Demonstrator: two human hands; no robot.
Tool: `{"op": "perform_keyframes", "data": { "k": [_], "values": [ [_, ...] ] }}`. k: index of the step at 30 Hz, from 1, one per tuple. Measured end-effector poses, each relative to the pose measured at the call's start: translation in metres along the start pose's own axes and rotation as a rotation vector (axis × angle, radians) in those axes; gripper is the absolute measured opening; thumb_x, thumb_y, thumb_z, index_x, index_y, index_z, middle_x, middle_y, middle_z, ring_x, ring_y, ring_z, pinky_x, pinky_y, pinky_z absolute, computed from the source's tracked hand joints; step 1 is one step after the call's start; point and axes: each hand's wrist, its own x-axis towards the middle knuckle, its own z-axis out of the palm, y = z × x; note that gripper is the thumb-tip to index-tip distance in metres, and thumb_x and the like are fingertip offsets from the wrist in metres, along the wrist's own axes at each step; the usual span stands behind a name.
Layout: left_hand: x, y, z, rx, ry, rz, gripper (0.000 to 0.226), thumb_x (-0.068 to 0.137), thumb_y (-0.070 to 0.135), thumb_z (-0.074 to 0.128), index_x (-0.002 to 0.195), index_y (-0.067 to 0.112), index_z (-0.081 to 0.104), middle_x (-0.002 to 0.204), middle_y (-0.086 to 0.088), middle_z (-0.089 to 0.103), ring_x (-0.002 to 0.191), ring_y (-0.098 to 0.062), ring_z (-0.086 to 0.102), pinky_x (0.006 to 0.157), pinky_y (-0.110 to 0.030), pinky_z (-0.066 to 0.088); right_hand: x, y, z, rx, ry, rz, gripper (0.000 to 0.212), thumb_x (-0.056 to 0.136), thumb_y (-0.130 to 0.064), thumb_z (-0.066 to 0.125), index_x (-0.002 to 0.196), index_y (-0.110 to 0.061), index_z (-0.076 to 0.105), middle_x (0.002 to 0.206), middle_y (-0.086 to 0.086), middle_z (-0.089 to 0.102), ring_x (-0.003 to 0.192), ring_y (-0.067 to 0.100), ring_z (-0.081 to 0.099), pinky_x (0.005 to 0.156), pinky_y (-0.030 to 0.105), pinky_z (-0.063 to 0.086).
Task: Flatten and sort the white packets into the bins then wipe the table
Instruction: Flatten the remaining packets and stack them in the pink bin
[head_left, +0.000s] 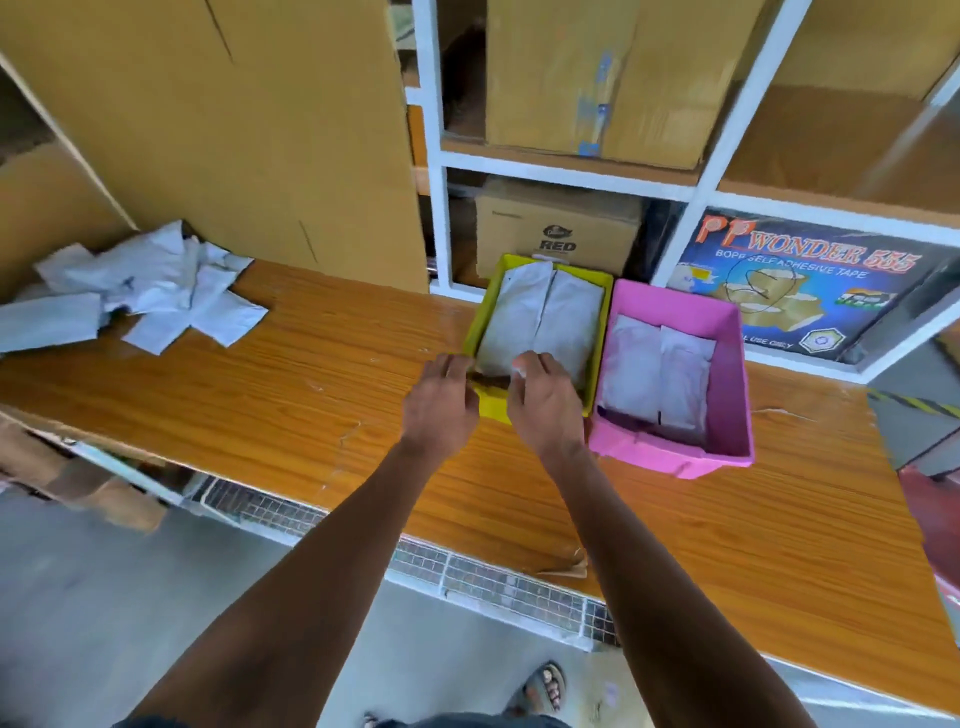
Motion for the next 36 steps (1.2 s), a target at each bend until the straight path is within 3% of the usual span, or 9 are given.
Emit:
{"op": "perform_keyframes", "data": {
  "k": [4, 12, 15, 19, 24, 29, 36],
  "values": [
    [-0.045, -0.081, -0.033, -0.005, -0.021, -0.126, 0.047, 0.096, 0.02, 0.057, 0.143, 0.021, 0.053, 0.134, -0.008, 0.054, 0.126, -0.033, 0.054, 0.085, -0.052, 0.056, -0.027, -0.07, 0.051, 0.06, -0.103, -0.019, 0.017, 0.098, -0.019, 0.055, 0.11, -0.014, 0.065, 0.109, 0.011, 0.063, 0.1, 0.036, 0.063, 0.074, 0.044, 0.055],
    [-0.152, -0.248, -0.098, 0.009, -0.009, -0.36, 0.049, 0.101, 0.021, 0.053, 0.149, 0.014, 0.047, 0.14, -0.013, 0.053, 0.127, -0.032, 0.054, 0.087, -0.052, 0.056, -0.089, -0.221, 0.162, 0.193, -0.364, -0.023, 0.018, 0.098, -0.021, 0.059, 0.113, -0.013, 0.067, 0.111, 0.011, 0.064, 0.092, 0.033, 0.064, 0.072, 0.042, 0.057],
    [-0.187, -0.303, -0.118, -0.022, -0.003, -0.476, 0.051, 0.1, 0.025, 0.052, 0.151, 0.016, 0.046, 0.144, -0.014, 0.052, 0.126, -0.036, 0.058, 0.092, -0.056, 0.058, -0.103, -0.272, 0.197, 0.174, -0.443, -0.093, 0.021, 0.1, -0.02, 0.058, 0.116, -0.01, 0.067, 0.112, 0.011, 0.063, 0.092, 0.028, 0.062, 0.068, 0.034, 0.05],
    [-0.211, -0.353, -0.141, -0.041, 0.018, -0.63, 0.053, 0.098, 0.02, 0.054, 0.151, 0.019, 0.046, 0.146, -0.011, 0.051, 0.127, -0.036, 0.057, 0.095, -0.055, 0.056, -0.104, -0.321, 0.24, 0.167, -0.49, -0.226, 0.014, 0.097, -0.016, 0.061, 0.109, -0.014, 0.068, 0.109, 0.009, 0.063, 0.095, 0.032, 0.063, 0.07, 0.043, 0.057],
    [-0.203, -0.411, -0.165, -0.035, 0.043, -0.696, 0.052, 0.099, 0.022, 0.055, 0.15, 0.018, 0.046, 0.142, -0.011, 0.051, 0.127, -0.036, 0.057, 0.094, -0.053, 0.054, -0.077, -0.368, 0.297, 0.147, -0.524, -0.344, 0.014, 0.097, -0.021, 0.063, 0.111, -0.017, 0.065, 0.11, 0.004, 0.063, 0.1, 0.022, 0.062, 0.074, 0.04, 0.06],
    [-0.16, -0.472, -0.186, -0.016, 0.052, -0.738, 0.05, 0.101, 0.024, 0.054, 0.15, 0.021, 0.046, 0.146, -0.01, 0.05, 0.134, -0.034, 0.051, 0.101, -0.055, 0.053, -0.03, -0.404, 0.361, 0.148, -0.536, -0.337, 0.022, 0.102, -0.027, 0.057, 0.119, -0.016, 0.065, 0.118, 0.005, 0.061, 0.109, 0.023, 0.059, 0.077, 0.039, 0.057],
    [-0.079, -0.548, -0.22, 0.028, 0.052, -0.753, 0.052, 0.101, 0.031, 0.056, 0.15, 0.021, 0.045, 0.145, -0.009, 0.051, 0.134, -0.032, 0.051, 0.102, -0.048, 0.052, 0.047, -0.448, 0.432, 0.179, -0.518, -0.346, 0.019, 0.094, -0.021, 0.061, 0.112, -0.018, 0.067, 0.115, 0.007, 0.063, 0.106, 0.03, 0.06, 0.08, 0.041, 0.052]
  ]
}}
